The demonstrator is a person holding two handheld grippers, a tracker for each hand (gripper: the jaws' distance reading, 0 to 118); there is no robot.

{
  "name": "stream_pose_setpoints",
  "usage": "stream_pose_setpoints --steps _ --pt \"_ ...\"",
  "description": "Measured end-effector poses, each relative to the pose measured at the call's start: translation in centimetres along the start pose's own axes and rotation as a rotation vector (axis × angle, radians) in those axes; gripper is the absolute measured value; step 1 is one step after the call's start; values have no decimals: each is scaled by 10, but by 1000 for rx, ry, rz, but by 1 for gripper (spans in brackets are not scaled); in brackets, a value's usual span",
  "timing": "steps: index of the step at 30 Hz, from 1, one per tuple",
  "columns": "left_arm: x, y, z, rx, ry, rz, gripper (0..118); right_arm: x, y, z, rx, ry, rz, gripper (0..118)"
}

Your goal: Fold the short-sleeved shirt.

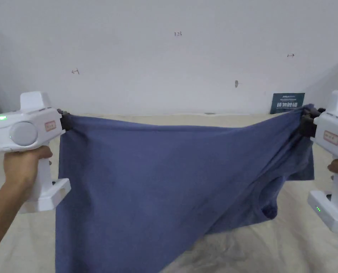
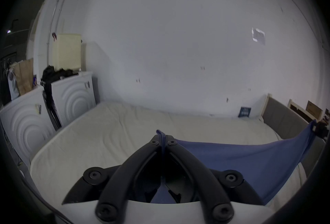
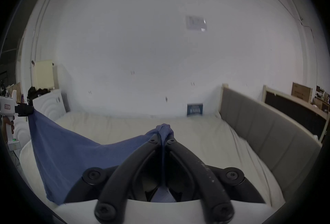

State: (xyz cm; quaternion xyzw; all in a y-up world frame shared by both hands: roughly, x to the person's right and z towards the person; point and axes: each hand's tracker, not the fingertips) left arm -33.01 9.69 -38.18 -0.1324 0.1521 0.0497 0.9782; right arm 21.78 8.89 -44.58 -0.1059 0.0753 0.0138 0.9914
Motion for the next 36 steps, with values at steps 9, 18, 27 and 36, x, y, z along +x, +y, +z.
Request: stream_pose_setpoints --steps 9,18,27,36 --pt "-12 101 -8 149 48 52 2 -11 114 -38 160 40 -19 5" --pt "-6 143 -66 228 54 72 2 -5 167 -89 228 99 -54 5" --pt "7 73 -134 152 53 40 2 1 97 -140 161 126 -66 5" --pt "9 -77 -143 -68 23 -19 2 22 -50 -164 -81 156 -143 5"
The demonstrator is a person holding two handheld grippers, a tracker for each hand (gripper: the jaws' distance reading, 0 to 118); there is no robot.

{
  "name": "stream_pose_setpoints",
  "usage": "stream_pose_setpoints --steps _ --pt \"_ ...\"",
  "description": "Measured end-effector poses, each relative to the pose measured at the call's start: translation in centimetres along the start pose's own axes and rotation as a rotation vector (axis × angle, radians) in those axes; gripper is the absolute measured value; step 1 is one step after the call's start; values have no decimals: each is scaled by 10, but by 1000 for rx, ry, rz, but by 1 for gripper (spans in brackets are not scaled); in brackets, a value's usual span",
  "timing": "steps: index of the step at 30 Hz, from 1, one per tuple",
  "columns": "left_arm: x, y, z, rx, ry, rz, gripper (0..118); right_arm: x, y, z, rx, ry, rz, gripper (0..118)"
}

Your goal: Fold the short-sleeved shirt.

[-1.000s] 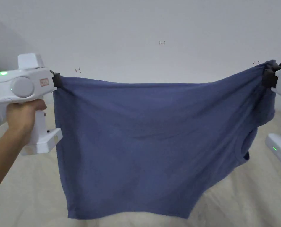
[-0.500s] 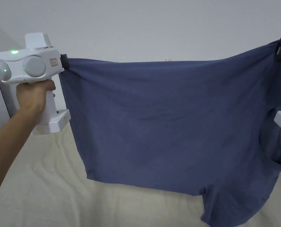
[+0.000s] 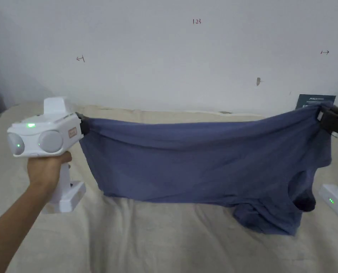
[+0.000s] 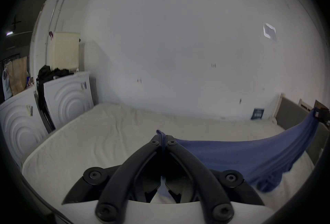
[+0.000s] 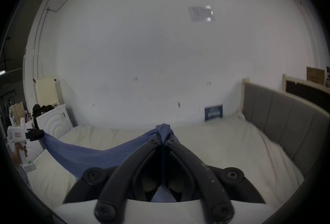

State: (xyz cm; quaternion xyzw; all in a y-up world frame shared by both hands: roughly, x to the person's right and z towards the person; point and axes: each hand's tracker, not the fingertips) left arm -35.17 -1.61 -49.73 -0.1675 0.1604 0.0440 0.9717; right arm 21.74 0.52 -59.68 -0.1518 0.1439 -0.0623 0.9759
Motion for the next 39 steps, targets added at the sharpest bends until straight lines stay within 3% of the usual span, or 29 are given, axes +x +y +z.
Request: stream_pose_setpoints --steps 14,26,32,39 --pt "-43 -190 112 -326 -20 -62 2 17 -192 124 -278 10 -96 5" --pt "-82 -282 214 -474 22 20 2 14 -284 260 -428 1 -156 5" --pt "-80 -307 232 -520 51 -17 2 15 -315 281 -536 -56 -176 5" --pt "-78 -322 218 -570 93 -29 2 14 -346 255 -693 -166 -182 5"
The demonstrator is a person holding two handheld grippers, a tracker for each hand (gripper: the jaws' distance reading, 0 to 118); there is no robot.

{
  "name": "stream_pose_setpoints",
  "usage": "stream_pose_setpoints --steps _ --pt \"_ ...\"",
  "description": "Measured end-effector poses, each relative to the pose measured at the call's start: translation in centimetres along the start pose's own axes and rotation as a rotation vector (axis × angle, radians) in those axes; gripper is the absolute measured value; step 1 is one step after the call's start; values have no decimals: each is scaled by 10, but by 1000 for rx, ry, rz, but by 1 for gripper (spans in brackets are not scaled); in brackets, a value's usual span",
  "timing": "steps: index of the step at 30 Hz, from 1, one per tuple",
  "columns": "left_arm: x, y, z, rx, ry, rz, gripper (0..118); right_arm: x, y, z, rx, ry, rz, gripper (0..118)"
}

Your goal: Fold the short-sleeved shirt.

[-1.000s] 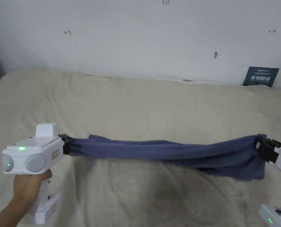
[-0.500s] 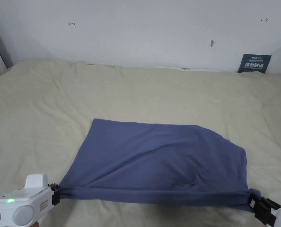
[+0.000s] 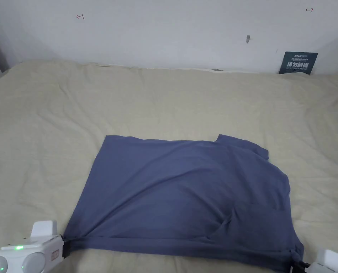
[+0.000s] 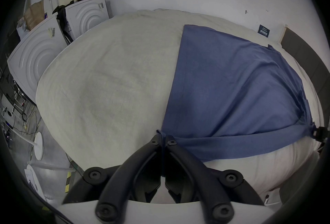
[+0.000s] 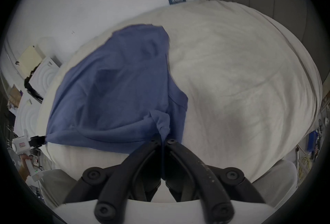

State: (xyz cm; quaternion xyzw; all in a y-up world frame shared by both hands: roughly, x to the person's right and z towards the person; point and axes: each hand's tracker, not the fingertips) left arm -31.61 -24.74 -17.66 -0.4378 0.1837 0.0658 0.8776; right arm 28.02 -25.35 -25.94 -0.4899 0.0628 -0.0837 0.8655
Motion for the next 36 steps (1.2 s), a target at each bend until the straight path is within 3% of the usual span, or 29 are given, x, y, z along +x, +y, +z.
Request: stream_pose_setpoints --steps 3,4,5,6,7,8,9,10,18,22,24,26,27,28,29,30,36 --pt "-3 3 5 -8 -4 8 4 -11 6 1 -3 -41 35 5" --pt "-5 5 7 -10 -18 32 15 -14 8 4 3 -46 45 7" --pt "-6 9 10 -18 -26 69 34 -20 10 9 13 -71 61 17" --pt "-6 14 15 -22 -38 90 59 -27 15 15 40 -96 76 33" --pt "-5 19 22 -10 -55 108 92 -32 20 22 74 -108 96 66" --pt "-3 25 31 30 -79 114 111 -38 27 30 115 -113 116 89" --pt "1 33 42 81 -92 118 118 -48 36 44 167 -107 136 107" --pt "6 42 55 141 -101 118 118 -56 45 56 220 -106 151 115" --pt "53 111 144 522 -137 68 117 -117 98 152 660 -52 247 113" --pt "73 121 171 675 -125 45 115 -137 99 182 802 -59 255 112" --pt "80 120 177 731 -133 42 108 -141 96 190 832 -54 255 109" --pt "87 115 182 769 -145 23 81 -139 95 191 855 -41 261 84" --pt "90 113 182 786 -143 15 60 -140 94 192 867 -43 266 68" --pt "92 111 181 786 -139 13 24 -141 93 192 875 -48 271 36" --pt "94 111 180 782 -141 8 3 -141 93 189 879 -70 282 12" --pt "94 110 179 770 -150 -14 1 -141 91 187 885 -76 286 2" --pt "91 103 167 717 -189 -34 0 -137 89 183 881 -81 304 1"
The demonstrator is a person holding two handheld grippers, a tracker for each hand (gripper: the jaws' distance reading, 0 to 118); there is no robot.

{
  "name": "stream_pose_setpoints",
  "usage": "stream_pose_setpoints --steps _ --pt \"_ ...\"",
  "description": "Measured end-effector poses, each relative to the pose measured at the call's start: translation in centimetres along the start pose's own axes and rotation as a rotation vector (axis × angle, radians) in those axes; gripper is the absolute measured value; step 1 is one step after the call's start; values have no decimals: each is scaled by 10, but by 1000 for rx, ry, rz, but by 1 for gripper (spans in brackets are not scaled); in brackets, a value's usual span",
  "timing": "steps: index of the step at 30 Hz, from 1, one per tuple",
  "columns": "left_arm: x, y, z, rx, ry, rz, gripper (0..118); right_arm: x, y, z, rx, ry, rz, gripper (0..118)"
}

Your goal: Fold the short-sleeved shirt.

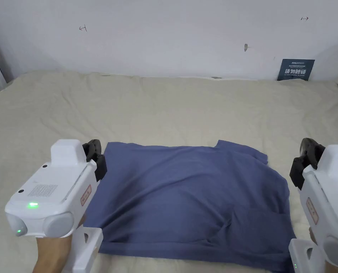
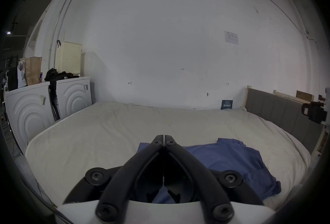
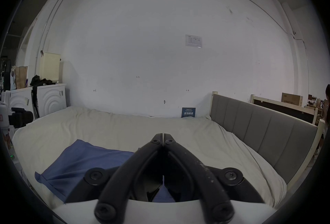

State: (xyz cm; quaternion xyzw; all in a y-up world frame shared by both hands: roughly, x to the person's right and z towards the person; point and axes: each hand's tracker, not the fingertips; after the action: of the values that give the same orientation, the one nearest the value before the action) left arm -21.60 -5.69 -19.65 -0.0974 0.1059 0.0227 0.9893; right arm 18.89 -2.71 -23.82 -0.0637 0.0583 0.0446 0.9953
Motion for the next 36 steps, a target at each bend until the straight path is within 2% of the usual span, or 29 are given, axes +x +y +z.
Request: stream_pose_setpoints --steps 3,9,11,12,13,14,15,17,18,19,24,26,28,31,33,36 --pt "-10 -10 -1 -54 20 -14 0 0 -2 -1 -7 2 -6 1" --pt "-55 -55 -7 -352 54 23 0 -3 -11 -5 -39 13 -2 1" --pt "-72 -74 -6 -405 52 53 2 -4 -14 -7 -53 21 -6 1" --pt "-80 -84 -5 -439 45 62 8 -5 -16 -8 -57 24 -7 1" --pt "-85 -91 -4 -464 51 61 22 -6 -17 -8 -62 26 -6 2" --pt "-90 -98 -5 -507 56 48 28 -8 -19 -9 -68 29 -4 1" --pt "-93 -106 -4 -545 72 52 28 -9 -21 -10 -73 30 -1 1" --pt "-101 -119 -7 -619 83 77 83 -11 -24 -11 -84 34 -2 2" --pt "-104 -126 -8 -635 90 93 105 -12 -26 -12 -91 37 -2 2" --pt "-106 -133 -8 -640 105 98 116 -12 -27 -13 -98 39 -2 2" --pt "-111 -161 -22 -705 145 64 104 -13 -35 -16 -135 39 7 2" --pt "-113 -171 -28 -714 143 68 74 -12 -38 -15 -146 35 8 2" --pt "-109 -179 -28 -728 138 53 21 -10 -41 -15 -160 29 4 2" --pt "-104 -179 -20 -697 116 67 5 -3 -49 -15 -194 19 -14 2" --pt "-101 -176 -17 -684 117 65 4 4 -58 -16 -238 5 -33 3" --pt "-105 -171 -15 -656 117 62 4 17 -83 -21 -369 -2 -55 30"
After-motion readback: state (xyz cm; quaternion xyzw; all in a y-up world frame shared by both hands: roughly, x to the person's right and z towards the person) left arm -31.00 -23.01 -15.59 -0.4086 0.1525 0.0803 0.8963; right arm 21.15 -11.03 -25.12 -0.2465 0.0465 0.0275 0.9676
